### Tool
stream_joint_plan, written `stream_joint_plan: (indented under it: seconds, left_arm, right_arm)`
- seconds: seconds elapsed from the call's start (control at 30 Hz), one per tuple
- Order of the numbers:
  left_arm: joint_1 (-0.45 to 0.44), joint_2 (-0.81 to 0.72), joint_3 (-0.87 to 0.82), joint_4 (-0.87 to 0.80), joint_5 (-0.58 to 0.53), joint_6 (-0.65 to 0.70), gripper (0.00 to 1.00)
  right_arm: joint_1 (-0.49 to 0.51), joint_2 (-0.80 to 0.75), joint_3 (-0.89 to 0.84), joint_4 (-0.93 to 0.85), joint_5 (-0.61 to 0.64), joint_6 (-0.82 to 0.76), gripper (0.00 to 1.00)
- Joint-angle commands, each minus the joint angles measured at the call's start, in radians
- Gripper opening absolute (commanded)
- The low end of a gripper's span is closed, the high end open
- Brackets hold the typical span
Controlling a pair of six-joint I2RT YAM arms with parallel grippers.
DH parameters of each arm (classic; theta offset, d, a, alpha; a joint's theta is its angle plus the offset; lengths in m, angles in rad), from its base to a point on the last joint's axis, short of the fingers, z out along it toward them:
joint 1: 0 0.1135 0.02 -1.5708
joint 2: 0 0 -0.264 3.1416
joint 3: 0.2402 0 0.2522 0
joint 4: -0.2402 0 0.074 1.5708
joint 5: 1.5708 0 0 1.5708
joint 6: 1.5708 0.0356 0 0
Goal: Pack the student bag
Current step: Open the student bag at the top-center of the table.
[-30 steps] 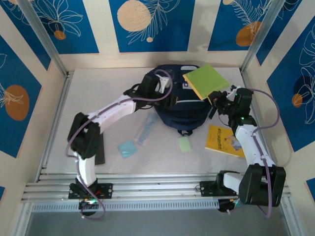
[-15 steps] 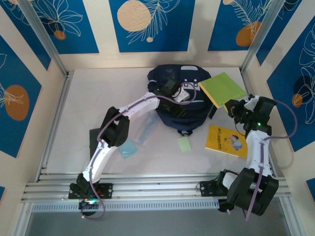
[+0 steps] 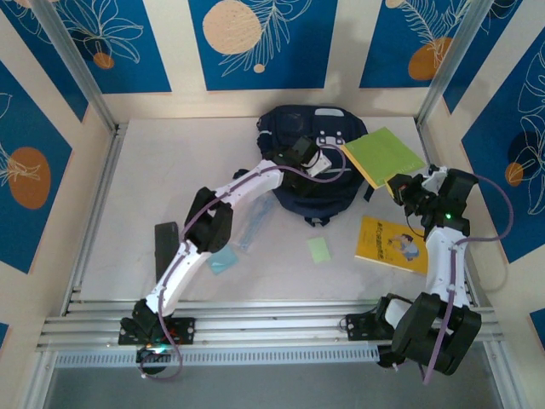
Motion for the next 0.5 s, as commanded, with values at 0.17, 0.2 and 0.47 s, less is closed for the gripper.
stream_joint_plan:
  seconds: [0.17, 0.2, 0.47]
  left_arm:
    - [0.020, -0.024, 0.003, -0.101, 0.131, -0.086, 0.00]
    - [0.022, -0.048, 0.002, -0.100, 0.154, -0.117, 0.00]
    - [0.092, -0.193, -0.026, -0.023, 0.335, -0.400, 0.00]
  right_arm:
    - [-0.033, -0.053, 0.041, -0.052, 0.019, -0.048, 0.00]
    - [-0.040, -0.056, 0.057, -0.070, 0.034, -0.058, 0.00]
    - [-0.109, -0.095, 0.132, -0.171, 0.142, -0.101, 0.00]
